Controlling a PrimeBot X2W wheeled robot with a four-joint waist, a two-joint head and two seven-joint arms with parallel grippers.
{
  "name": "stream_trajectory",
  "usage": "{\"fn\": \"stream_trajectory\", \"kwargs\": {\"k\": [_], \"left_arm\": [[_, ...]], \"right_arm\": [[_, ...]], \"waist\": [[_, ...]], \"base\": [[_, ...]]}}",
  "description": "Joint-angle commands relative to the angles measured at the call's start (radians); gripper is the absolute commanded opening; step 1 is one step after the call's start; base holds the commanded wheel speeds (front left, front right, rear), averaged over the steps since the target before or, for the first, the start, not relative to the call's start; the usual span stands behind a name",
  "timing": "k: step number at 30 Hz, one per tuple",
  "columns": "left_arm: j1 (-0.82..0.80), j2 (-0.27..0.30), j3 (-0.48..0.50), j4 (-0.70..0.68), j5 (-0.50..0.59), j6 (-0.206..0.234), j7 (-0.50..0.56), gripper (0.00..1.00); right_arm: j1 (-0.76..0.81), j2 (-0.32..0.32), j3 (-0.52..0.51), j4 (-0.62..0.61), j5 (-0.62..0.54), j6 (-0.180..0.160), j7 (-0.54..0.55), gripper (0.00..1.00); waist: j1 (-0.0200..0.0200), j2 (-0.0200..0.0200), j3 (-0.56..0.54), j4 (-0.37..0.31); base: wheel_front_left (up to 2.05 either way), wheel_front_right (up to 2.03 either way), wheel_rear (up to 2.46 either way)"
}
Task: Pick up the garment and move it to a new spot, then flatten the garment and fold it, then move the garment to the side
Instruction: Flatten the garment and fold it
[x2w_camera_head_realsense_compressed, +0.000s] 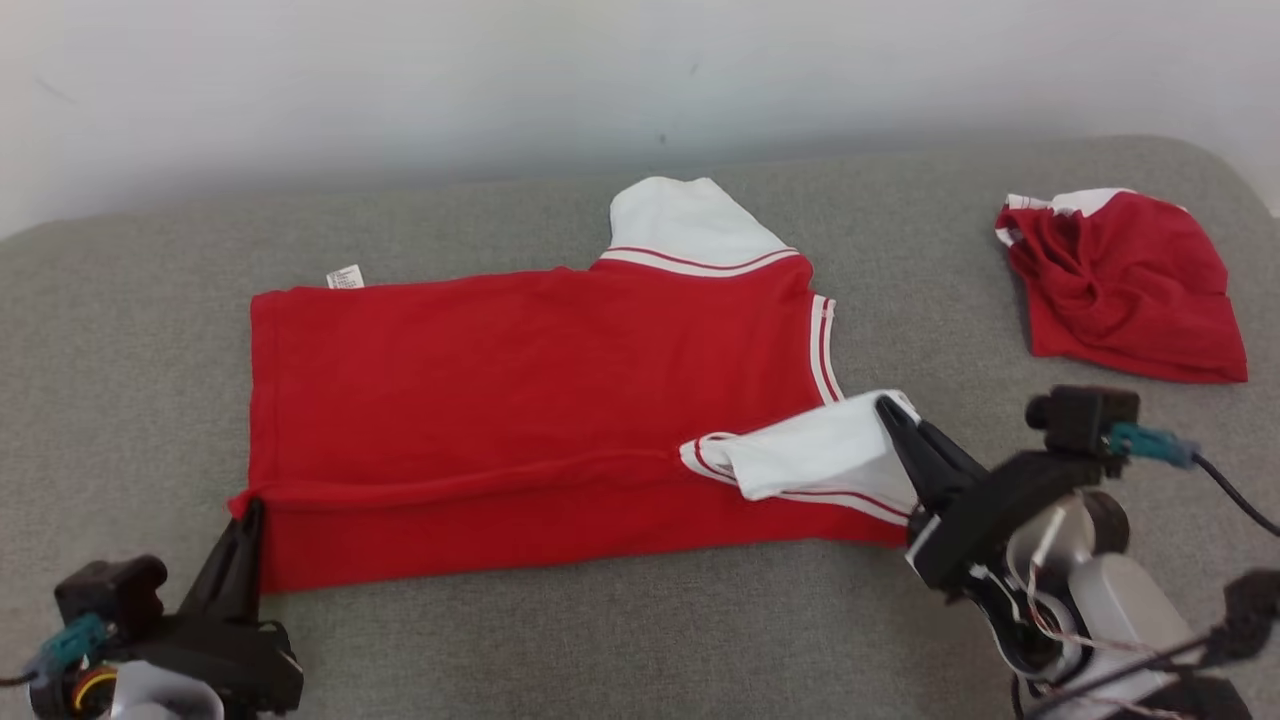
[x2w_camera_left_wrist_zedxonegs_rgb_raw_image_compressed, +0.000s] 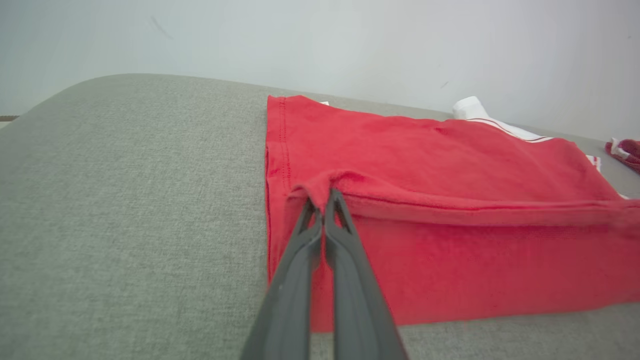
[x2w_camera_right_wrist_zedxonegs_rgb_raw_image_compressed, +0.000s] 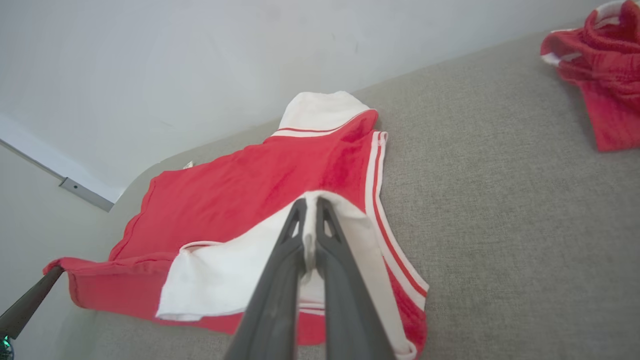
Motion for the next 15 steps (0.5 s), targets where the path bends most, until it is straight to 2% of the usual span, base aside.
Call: {"fn": "stream_trajectory", "kwargs": {"k": [1, 10, 15], "left_arm": [[-0.035, 0.013, -0.010, 0.036, -0.001, -0.006, 0.000, 0.00], [-0.194, 0.033, -0.077, 0.226, -0.004, -0.022, -0.003, 0.00], [-0.248, 0.033, -0.105, 0.298, -0.017, -0.023, -0.019, 0.00]], "right_arm": [[-0.055, 0.008, 0.020, 0.048, 0.013, 0.000, -0.018, 0.00], [-0.266, 0.042, 0.108, 0.321, 0.072, 0.000, -0.075, 0.00], [-0.335, 0.048, 0.158, 0.422, 0.104, 0.000, -0.121, 0.00]], "waist": [[-0.0002, -0.0001, 0.024, -0.011], [-0.0002, -0.0001, 0.079, -0.006], [-0.0002, -0.0001, 0.100, -0.006]], "base": [[0.00, 0.00, 0.00], [0.00, 0.00, 0.00], [0.00, 0.00, 0.00]]}}
